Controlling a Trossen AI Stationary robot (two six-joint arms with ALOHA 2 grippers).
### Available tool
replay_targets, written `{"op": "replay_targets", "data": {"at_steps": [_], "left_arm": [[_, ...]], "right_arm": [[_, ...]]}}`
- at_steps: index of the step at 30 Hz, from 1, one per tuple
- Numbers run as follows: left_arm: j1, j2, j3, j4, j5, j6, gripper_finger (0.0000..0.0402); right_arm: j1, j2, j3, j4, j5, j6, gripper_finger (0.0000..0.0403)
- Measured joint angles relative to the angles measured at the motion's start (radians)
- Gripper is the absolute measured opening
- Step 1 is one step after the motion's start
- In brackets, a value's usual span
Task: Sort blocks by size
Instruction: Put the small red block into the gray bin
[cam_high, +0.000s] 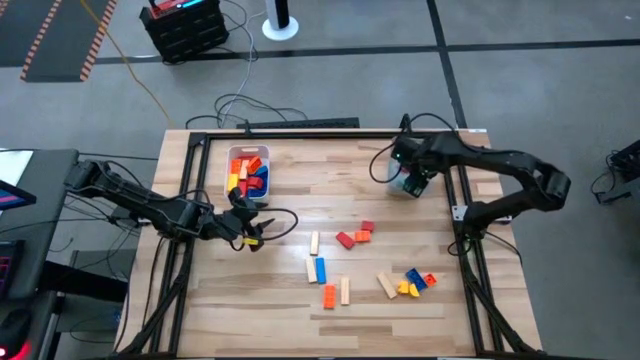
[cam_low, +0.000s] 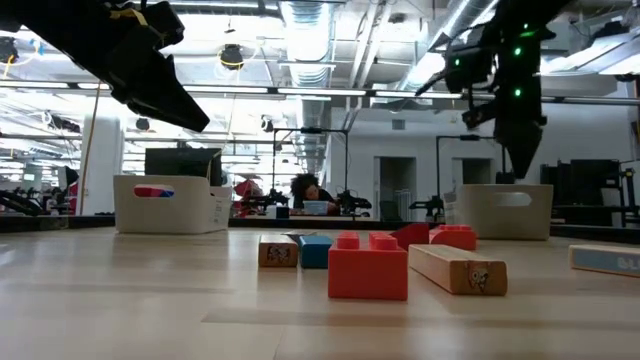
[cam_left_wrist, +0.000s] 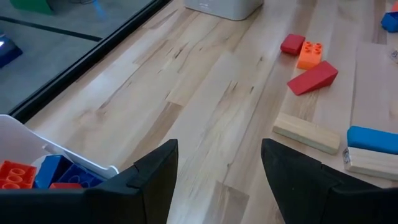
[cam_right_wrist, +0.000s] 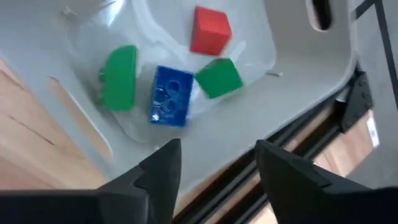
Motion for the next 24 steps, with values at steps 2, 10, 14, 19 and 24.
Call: {"op": "replay_targets", "data": {"at_steps": [2,10,14,19,24], "left_arm": [[0.0,0.0,0.0,0.0,-0.002,0.003,0.0224],[0.0,0.0,0.0,0.0,-0.005,0.003,0.0224],[0.0,0.0,0.0,0.0,-0.006,-0.001,0.0224],[0.0,0.0,0.0,0.001,-0.005,-0.012,0.0224],[0.0,0.0,0.0,0.008,-0.005,-0.015,0.0224]], "right_arm": [[0.014,-0.016,0.027,-0.034,0.0,0.028,0.0246],[0.355,-0.123,0.06,0.149,-0.054,0.074,0.0248],[0.584,-0.1,0.061,0.337,-0.05,0.094,0.0248],[0.716,0.027,0.061,0.431,-0.046,0.121,0.0249],[0.731,0.177,0.06,0.431,-0.048,0.135,0.025]]}}
